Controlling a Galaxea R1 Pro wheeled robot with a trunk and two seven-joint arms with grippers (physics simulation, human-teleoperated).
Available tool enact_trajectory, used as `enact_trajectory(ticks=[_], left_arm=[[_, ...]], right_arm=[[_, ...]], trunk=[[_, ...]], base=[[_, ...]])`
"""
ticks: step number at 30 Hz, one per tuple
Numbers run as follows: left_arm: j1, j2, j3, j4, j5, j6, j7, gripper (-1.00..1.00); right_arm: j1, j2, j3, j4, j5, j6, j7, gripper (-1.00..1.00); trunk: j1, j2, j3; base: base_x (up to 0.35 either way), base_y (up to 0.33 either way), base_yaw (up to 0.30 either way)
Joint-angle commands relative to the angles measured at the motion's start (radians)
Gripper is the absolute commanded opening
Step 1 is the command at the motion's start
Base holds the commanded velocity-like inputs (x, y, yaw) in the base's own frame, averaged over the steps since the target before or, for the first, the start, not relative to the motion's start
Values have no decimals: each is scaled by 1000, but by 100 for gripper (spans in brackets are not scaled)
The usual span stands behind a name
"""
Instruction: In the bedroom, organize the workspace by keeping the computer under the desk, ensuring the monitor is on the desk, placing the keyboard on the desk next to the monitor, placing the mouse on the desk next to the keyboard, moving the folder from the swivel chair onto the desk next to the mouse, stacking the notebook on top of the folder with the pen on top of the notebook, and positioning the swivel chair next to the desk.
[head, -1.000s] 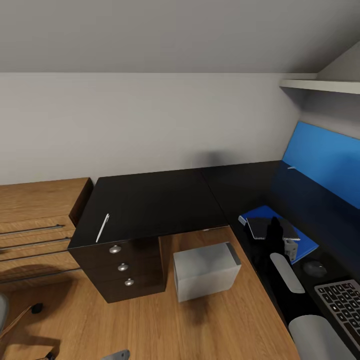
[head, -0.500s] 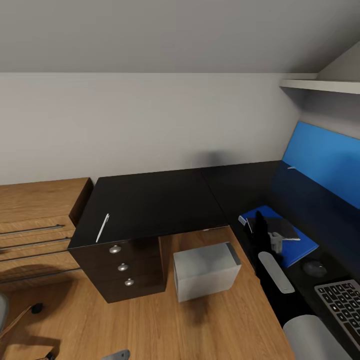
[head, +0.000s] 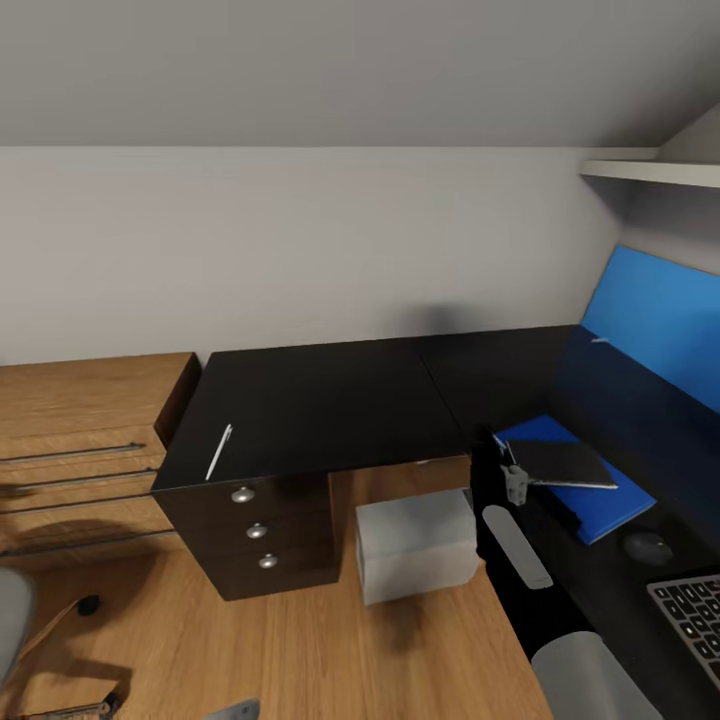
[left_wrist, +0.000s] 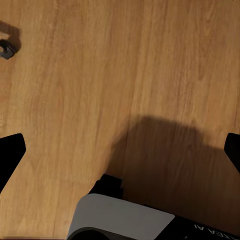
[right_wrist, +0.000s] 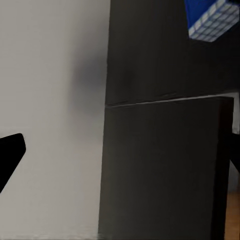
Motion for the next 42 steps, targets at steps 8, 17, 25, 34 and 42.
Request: enact_trajectory(ticks=[8, 17, 25, 34, 42], left_arm=[[-1, 1, -5, -2, 4, 4, 8, 100], [-1, 1, -5, -2, 4, 4, 8, 100], [-1, 1, -5, -2, 4, 4, 8, 100], [-1, 1, -5, -2, 4, 4, 8, 100], [-1, 2, -2, -3, 4, 3, 12, 100]], right_arm=[[8, 19, 47, -1, -3, -8, -3, 100], [9, 24, 118, -2, -3, -9, -1, 100], [10, 25, 261, -8, 3, -8, 89, 100], [10, 20, 344, -11, 9, -9, 132, 100], [10, 15, 343, -21, 10, -18, 138, 100]], trunk=[[0, -1, 2], [0, -1, 5], [0, -1, 5], [0, -1, 5], [0, -1, 5]], base=[[0, 0, 224], [0, 0, 219], [0, 0, 51], [0, 0, 2], [0, 0, 0]])
